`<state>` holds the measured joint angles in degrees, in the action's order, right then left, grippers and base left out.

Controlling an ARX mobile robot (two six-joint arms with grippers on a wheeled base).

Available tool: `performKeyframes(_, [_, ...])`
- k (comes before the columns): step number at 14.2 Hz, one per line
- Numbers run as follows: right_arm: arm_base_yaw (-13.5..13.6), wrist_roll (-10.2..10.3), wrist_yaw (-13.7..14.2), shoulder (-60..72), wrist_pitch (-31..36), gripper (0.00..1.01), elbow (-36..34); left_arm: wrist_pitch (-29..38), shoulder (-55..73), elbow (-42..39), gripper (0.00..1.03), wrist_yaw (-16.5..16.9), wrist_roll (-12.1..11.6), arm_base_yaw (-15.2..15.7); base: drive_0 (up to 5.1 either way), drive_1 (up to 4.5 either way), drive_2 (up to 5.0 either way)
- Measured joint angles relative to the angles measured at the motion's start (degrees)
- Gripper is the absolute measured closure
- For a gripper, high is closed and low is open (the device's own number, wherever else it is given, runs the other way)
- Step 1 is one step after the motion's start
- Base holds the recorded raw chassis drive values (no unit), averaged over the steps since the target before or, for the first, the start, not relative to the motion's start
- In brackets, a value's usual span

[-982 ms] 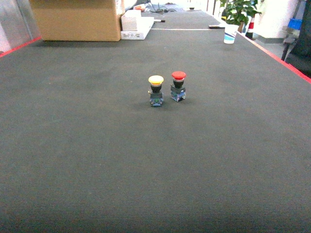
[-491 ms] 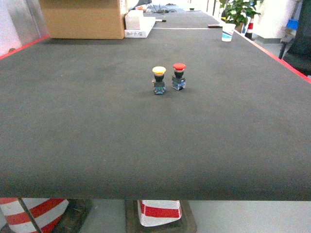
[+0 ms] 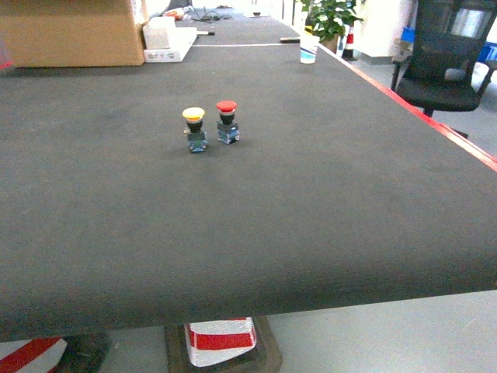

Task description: Pick blue part to blue bin on bottom shelf

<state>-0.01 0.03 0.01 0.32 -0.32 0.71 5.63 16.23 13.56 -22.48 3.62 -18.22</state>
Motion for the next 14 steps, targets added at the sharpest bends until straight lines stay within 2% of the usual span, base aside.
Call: performKeyframes(14, [0.00,0.00,-0.02,0.00,0.02,0.03,0.00,-0.02,0.00,0.00,0.59,0.00,0.00,-0.02,-1.5,-1.48,-1.5])
